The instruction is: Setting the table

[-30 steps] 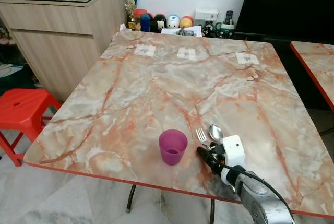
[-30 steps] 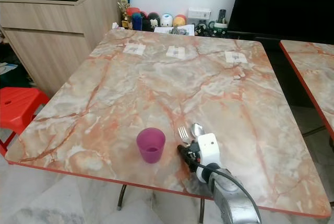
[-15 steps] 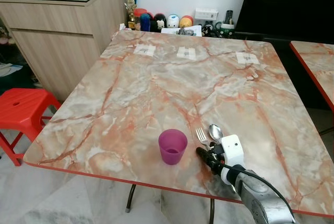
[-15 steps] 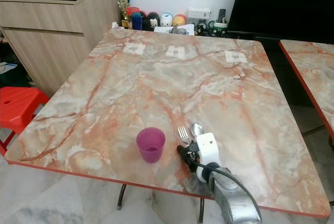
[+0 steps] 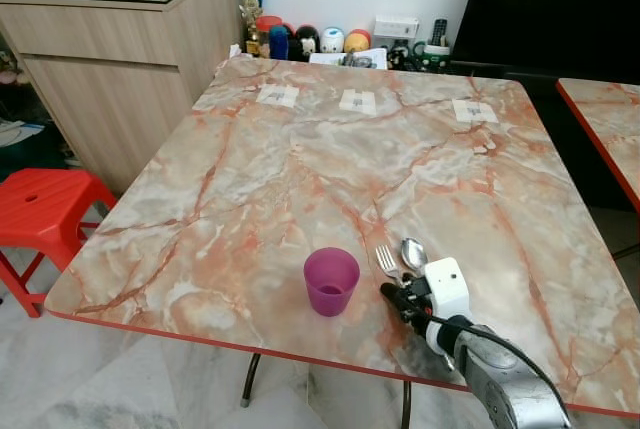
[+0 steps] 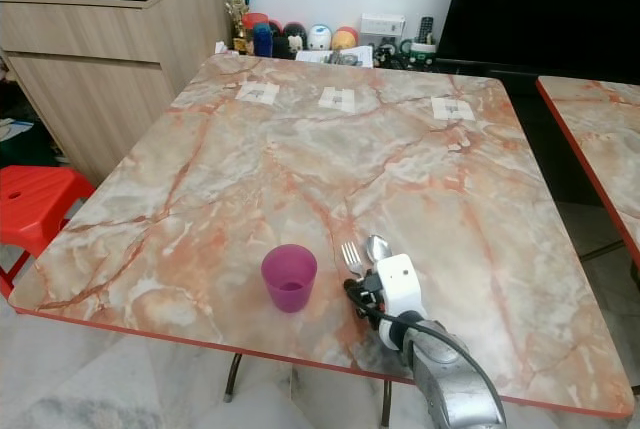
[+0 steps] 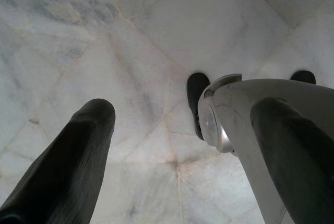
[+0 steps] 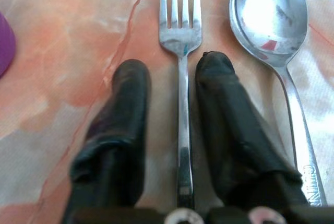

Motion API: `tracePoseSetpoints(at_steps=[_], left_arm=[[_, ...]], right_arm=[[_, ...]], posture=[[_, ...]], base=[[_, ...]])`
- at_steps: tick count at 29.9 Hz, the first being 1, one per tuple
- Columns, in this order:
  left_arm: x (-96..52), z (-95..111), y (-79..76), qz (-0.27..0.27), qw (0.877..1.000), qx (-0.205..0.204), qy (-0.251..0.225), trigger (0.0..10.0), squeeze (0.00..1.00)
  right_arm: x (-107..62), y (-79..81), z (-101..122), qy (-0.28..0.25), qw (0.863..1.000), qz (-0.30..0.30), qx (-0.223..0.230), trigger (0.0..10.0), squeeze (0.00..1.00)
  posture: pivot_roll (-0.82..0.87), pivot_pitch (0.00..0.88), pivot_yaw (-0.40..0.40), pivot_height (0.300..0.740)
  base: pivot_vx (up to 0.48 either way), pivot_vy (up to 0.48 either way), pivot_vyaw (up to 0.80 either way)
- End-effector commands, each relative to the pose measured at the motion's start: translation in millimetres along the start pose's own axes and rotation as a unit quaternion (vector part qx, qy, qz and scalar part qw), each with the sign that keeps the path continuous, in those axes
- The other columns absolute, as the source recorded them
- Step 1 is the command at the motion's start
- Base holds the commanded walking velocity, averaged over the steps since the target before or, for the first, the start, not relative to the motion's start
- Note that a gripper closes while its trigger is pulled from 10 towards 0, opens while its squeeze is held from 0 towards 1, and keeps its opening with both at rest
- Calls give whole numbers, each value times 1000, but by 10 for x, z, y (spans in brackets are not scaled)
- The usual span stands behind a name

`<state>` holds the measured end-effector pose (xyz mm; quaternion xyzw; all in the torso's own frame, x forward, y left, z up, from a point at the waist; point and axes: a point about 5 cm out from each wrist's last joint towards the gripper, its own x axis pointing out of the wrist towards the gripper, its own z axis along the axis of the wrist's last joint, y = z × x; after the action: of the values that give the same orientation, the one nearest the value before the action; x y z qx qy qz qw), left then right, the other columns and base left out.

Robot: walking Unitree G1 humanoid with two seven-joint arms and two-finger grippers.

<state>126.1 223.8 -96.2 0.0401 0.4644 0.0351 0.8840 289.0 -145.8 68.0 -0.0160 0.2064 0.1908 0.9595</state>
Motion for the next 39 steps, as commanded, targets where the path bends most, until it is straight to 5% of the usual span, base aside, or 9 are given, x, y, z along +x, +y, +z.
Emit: tracePoseSetpoints(at_steps=[1,18,33,34,35,39], left_arm=[[-29,-136,-72,-14,999,4,28,10000,0],[-46,-175,-23,-12,999,5,34,10000,0],[-49,-194,-62,-12,999,9,37,10000,0],[-49,-194,-61,-12,999,9,37,10000,0],[-48,-194,-60,-11,999,9,38,10000,0],[-51,-201,-58,-11,999,9,38,10000,0]], right_arm=[[-17,60,-196,48,999,12,5,0,0],[-36,91,-161,44,999,4,2,0,0],[-9,-29,14,-57,997,-42,3,157,0],[-8,-45,34,-66,997,-49,-2,6157,0],[-11,-81,73,-80,994,-67,-14,10000,0],[-26,-153,197,-126,987,-96,-19,10000,0]], posture=[[9,87,-37,740],[8,90,-40,740],[9,87,-37,740],[9,87,-37,740],[9,87,-37,740],[10,86,-36,740]], base=[[0,0,0],[0,0,0],[0,0,0],[0,0,0],[0,0,0],[0,0,0]])
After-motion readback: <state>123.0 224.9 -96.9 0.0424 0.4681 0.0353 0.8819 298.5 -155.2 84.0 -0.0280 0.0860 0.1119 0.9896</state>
